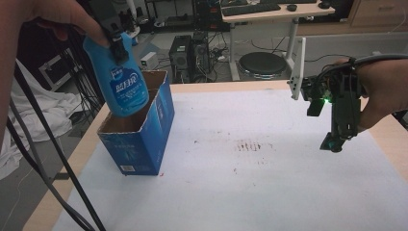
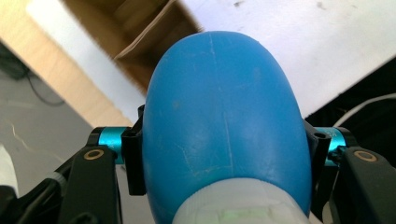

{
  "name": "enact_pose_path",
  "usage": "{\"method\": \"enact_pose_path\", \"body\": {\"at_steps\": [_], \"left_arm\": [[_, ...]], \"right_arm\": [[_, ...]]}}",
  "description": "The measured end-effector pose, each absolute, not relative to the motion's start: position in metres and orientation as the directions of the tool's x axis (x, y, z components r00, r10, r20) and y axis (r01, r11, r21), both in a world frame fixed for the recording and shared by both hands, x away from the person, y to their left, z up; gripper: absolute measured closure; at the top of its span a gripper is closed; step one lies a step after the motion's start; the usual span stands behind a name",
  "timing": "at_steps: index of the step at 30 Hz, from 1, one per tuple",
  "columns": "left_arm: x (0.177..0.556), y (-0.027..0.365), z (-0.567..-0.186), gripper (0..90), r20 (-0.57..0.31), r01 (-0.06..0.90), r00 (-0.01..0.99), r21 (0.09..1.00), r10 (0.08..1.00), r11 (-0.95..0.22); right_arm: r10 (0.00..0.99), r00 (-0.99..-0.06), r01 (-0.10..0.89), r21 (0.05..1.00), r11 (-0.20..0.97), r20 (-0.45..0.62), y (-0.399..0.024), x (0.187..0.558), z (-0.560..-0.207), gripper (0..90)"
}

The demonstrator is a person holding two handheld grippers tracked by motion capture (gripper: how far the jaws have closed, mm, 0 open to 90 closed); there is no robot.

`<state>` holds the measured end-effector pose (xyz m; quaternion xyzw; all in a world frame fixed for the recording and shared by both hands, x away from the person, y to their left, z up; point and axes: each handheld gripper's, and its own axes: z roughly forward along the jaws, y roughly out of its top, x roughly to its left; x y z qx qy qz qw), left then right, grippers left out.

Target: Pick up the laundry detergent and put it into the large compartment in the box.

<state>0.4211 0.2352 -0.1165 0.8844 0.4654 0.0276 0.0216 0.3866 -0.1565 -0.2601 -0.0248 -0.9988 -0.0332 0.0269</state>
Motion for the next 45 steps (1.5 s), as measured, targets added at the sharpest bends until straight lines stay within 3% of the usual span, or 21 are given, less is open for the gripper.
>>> {"method": "enact_pose_path", "body": {"at_steps": [8,20,45], "left_arm": [[0.429,0.246,-0.133,37.3,0.041,0.894,0.443,0.048,0.896,-0.445],[0.439,0.248,-0.169,37.3,0.035,0.913,0.406,0.03,0.913,-0.407],[0.444,0.237,-0.256,37.6,0.023,0.804,0.594,-0.022,0.804,-0.594]], "right_arm": [[0.045,-0.997,0.049,0.066,0.997,0.056,-0.154,0.387,-0.261,0.8],[0.049,-0.997,0.053,0.07,0.996,0.054,-0.157,0.388,-0.26,0.8],[0.053,-0.997,0.056,0.063,0.996,0.062,-0.158,0.388,-0.264,0.8]]}}
